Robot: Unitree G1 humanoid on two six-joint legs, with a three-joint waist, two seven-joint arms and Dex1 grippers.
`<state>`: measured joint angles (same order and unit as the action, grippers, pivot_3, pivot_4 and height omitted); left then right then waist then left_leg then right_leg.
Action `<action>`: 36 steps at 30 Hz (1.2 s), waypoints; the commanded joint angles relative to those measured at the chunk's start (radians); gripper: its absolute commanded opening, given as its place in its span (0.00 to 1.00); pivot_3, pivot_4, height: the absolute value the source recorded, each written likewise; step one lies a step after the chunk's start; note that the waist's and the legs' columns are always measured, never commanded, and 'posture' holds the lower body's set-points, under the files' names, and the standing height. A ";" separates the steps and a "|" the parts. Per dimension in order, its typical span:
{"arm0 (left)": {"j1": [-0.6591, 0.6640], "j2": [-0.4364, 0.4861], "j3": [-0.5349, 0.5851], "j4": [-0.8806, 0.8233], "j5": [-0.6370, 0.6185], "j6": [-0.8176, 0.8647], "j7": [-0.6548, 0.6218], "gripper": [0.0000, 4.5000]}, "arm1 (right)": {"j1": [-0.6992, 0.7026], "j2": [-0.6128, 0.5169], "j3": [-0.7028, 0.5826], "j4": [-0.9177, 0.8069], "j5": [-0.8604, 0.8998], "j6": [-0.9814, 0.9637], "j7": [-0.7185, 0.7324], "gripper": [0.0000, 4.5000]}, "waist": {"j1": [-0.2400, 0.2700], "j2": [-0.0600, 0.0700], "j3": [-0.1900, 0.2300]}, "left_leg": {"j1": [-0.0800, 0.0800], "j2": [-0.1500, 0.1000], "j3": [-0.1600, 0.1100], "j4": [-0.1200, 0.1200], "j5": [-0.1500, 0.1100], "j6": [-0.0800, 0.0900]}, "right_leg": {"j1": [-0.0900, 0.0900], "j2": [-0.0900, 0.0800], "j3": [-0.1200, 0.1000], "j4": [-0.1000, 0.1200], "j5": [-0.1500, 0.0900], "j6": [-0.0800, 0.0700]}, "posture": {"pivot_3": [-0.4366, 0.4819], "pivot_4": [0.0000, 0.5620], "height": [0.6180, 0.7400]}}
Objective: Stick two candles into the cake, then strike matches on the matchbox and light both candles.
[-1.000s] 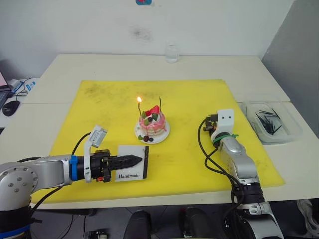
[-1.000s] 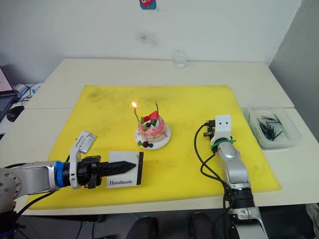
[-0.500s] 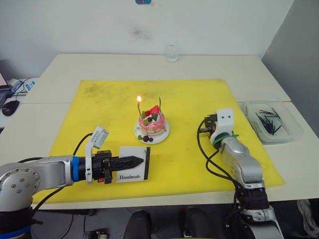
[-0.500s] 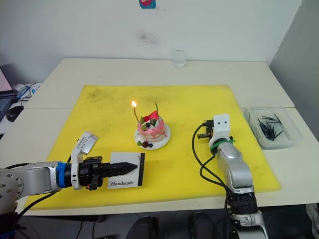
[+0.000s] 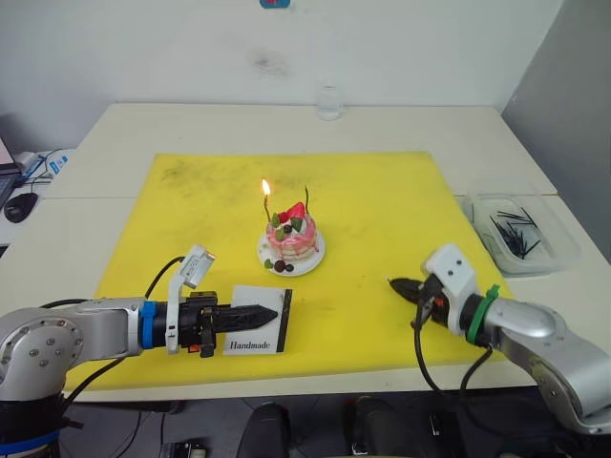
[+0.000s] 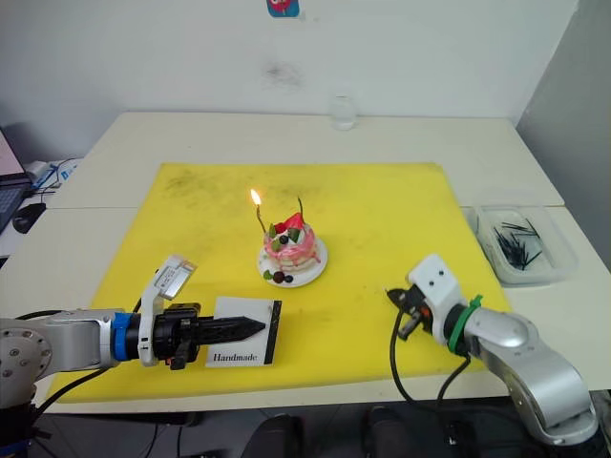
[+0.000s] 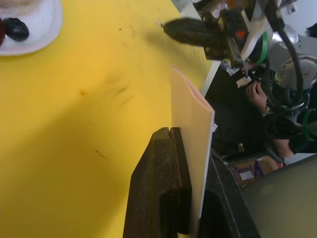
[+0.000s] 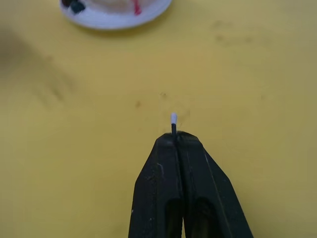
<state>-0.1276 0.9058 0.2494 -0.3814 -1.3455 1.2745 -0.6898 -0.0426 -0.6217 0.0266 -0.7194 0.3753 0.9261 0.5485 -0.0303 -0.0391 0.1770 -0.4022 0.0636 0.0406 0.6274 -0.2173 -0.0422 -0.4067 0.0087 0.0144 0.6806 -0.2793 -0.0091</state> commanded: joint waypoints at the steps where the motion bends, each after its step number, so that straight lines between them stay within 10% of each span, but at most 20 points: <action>1: -0.003 0.007 -0.010 -0.024 0.013 -0.015 -0.023 0.00 | 0.029 0.005 0.014 0.019 -0.027 -0.127 0.013 0.01 | -0.002 0.000 0.000 | 0.000 0.000 0.000 0.000 0.000 0.000 | 0.000 0.000 0.000 0.000 0.000 0.000 | 0.48 0.27 1.00; 8: -0.002 -0.008 -0.031 -0.040 0.011 -0.012 -0.016 0.00 | 0.050 0.070 0.043 0.141 -0.099 -0.269 -0.032 0.01 | 0.001 0.000 0.000 | 0.000 0.000 0.000 0.000 0.000 0.000 | 0.000 0.000 0.000 0.000 0.000 0.000 | 0.48 0.27 1.00; 15: 0.008 -0.011 -0.028 -0.048 0.007 -0.011 -0.009 0.00 | 0.062 0.084 0.036 0.172 -0.112 -0.332 -0.021 0.45 | 0.001 0.000 0.000 | 0.000 0.000 0.000 0.000 0.000 0.000 | 0.000 0.000 0.000 0.000 0.000 0.000 | 0.48 0.27 1.00; 36: -0.009 -0.013 -0.038 -0.043 0.014 -0.013 -0.006 0.00 | 0.102 0.178 0.092 0.343 -0.224 -0.615 -0.017 0.45 | 0.000 0.000 0.000 | 0.001 0.000 0.000 0.000 0.000 0.000 | 0.001 0.002 0.000 0.001 0.000 0.000 | 0.48 0.27 1.00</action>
<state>-0.1357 0.8880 0.2001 -0.3999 -1.3253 1.2741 -0.6881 0.0594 -0.4484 0.1034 -0.3719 0.1565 0.3172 0.5292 -0.0302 -0.0396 0.1768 -0.4010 0.0638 0.0401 0.6278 -0.2172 -0.0422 -0.4059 0.0110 0.0144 0.6818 -0.2790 -0.0091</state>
